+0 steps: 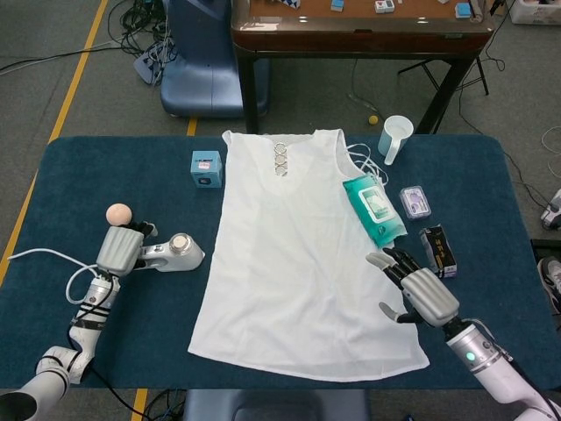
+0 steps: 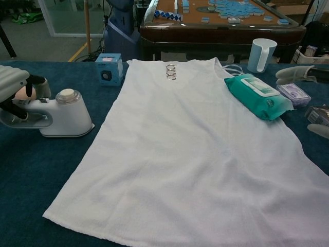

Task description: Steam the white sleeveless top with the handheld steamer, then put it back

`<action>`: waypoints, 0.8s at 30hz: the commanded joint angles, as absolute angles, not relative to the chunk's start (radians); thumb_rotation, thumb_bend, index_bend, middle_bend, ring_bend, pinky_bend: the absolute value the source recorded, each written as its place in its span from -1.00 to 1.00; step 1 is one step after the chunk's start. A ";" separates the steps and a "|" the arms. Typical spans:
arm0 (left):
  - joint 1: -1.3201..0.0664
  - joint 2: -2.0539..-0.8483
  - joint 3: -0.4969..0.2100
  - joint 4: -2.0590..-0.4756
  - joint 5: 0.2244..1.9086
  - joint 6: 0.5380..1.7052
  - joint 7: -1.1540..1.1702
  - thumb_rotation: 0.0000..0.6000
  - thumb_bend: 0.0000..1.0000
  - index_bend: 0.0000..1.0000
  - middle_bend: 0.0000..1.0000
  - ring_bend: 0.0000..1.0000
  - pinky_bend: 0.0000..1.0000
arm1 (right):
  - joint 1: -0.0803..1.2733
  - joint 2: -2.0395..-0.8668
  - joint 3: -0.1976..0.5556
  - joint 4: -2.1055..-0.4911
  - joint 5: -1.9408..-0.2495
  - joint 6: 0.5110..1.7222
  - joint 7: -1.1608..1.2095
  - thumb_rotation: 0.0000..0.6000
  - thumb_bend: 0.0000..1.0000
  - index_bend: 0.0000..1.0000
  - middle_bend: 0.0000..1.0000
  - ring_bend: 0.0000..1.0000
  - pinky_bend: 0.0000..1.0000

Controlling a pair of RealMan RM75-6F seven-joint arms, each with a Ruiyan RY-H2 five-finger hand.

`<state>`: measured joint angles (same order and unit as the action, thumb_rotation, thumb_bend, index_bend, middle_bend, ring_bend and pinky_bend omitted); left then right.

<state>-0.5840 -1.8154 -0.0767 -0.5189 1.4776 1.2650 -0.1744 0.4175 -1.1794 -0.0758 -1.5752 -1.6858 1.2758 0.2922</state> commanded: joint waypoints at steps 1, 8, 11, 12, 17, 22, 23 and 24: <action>-0.578 -1.791 -0.085 -0.557 1.465 1.249 -0.147 1.00 -1.00 -0.62 -0.44 -0.40 -0.02 | 0.416 -1.173 -0.067 -1.576 -1.682 1.284 0.292 1.00 -0.26 -1.00 -0.76 -0.97 -1.00; -0.554 -1.720 -0.102 -0.700 1.422 1.206 -0.044 1.00 -1.00 -1.00 -0.83 -0.77 -0.41 | 0.408 -1.157 -0.043 -1.576 -1.671 1.304 0.294 1.00 -0.26 -1.00 -0.75 -0.97 -1.00; -0.540 -1.673 -0.119 -0.809 1.373 1.154 0.002 1.00 -1.00 -1.00 -0.97 -0.91 -0.57 | 0.403 -1.153 -0.037 -1.572 -1.667 1.312 0.300 1.00 -0.26 -1.00 -0.75 -0.97 -1.00; -0.536 -1.656 -0.124 -0.844 1.361 1.145 0.020 1.00 -1.00 -1.00 -1.00 -0.95 -0.61 | 0.401 -1.152 -0.035 -1.570 -1.666 1.314 0.302 1.00 -0.26 -1.00 -0.75 -0.97 -1.00; -0.508 -1.578 -0.137 -1.008 1.325 1.154 0.106 1.00 -1.00 -1.00 -1.00 -1.00 -0.66 | 0.392 -1.146 -0.028 -1.560 -1.658 1.323 0.310 1.00 -0.26 -1.00 -0.75 -0.97 -1.00; -0.475 -1.514 -0.141 -1.139 1.304 1.184 0.155 1.00 -1.00 -1.00 -1.00 -0.99 -0.67 | 0.385 -1.136 -0.021 -1.555 -1.647 1.325 0.310 1.00 -0.26 -1.00 -0.75 -0.97 -1.00; -0.466 -1.499 -0.142 -1.170 1.299 1.194 0.161 1.00 -1.00 -1.00 -1.00 -0.99 -0.67 | 0.383 -1.133 -0.020 -1.554 -1.643 1.323 0.308 1.00 -0.26 -1.00 -0.75 -0.97 -1.00; -0.458 -1.488 -0.144 -1.191 1.297 1.204 0.164 1.00 -1.00 -1.00 -1.00 -0.99 -0.67 | 0.381 -1.130 -0.020 -1.553 -1.639 1.320 0.305 1.00 -0.26 -1.00 -0.75 -0.97 -1.00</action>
